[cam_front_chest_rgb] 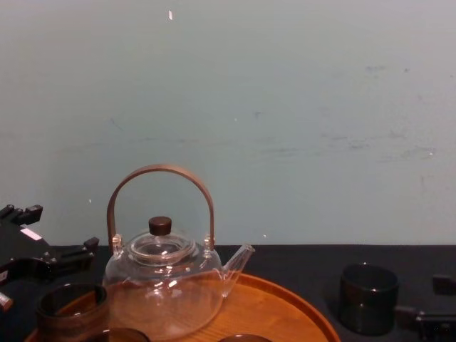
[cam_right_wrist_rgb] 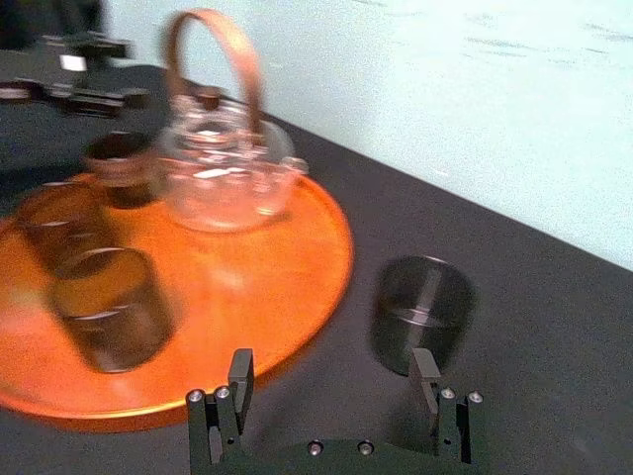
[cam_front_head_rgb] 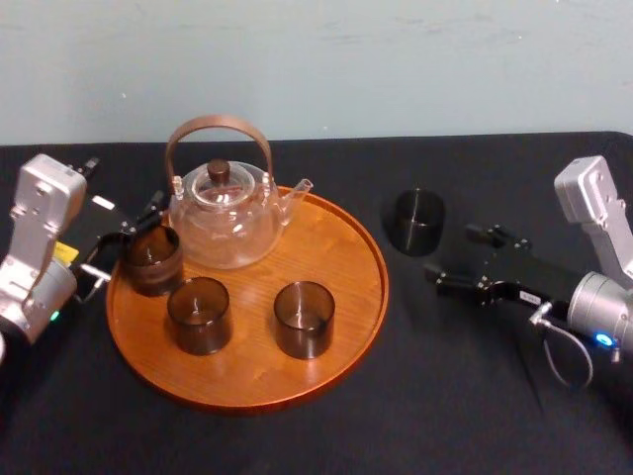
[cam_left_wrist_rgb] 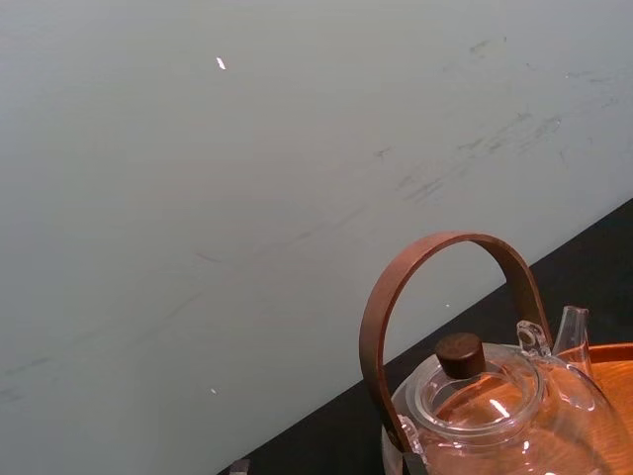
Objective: Pick up the glass from the table and place it on the tray.
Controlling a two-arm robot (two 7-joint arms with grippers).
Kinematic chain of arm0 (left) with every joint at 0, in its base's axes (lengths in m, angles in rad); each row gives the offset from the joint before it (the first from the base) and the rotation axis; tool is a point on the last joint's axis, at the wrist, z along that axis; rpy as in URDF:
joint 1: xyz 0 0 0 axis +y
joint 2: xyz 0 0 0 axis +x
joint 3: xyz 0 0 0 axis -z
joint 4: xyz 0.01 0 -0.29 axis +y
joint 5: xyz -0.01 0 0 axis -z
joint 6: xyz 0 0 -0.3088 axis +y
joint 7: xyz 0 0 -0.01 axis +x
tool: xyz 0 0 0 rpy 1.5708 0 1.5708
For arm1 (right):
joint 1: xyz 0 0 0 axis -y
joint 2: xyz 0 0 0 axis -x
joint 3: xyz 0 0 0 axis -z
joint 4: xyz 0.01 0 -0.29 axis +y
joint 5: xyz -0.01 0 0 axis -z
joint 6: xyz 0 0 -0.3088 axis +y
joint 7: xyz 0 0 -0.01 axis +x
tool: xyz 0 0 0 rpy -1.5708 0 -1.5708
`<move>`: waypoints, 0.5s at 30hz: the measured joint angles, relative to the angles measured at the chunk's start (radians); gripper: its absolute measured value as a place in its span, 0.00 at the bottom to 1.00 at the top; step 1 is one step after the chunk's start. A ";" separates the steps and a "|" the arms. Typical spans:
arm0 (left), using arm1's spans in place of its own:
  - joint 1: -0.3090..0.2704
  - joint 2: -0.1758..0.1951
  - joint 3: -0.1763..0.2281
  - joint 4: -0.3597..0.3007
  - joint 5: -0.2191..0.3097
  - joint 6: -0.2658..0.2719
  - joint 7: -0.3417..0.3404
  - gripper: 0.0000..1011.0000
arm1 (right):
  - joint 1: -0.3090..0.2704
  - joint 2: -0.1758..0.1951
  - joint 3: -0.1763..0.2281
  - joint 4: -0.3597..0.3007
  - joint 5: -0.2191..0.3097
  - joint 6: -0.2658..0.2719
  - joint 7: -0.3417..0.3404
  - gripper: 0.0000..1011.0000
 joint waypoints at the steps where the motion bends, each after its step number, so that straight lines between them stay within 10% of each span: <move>1: 0.000 0.000 0.000 0.000 0.000 0.000 0.000 0.99 | 0.001 -0.007 0.007 0.007 -0.007 0.009 -0.019 0.99; 15: 0.000 0.000 0.000 0.000 0.000 0.000 0.000 0.99 | 0.057 -0.079 0.030 0.092 -0.056 0.088 -0.087 0.99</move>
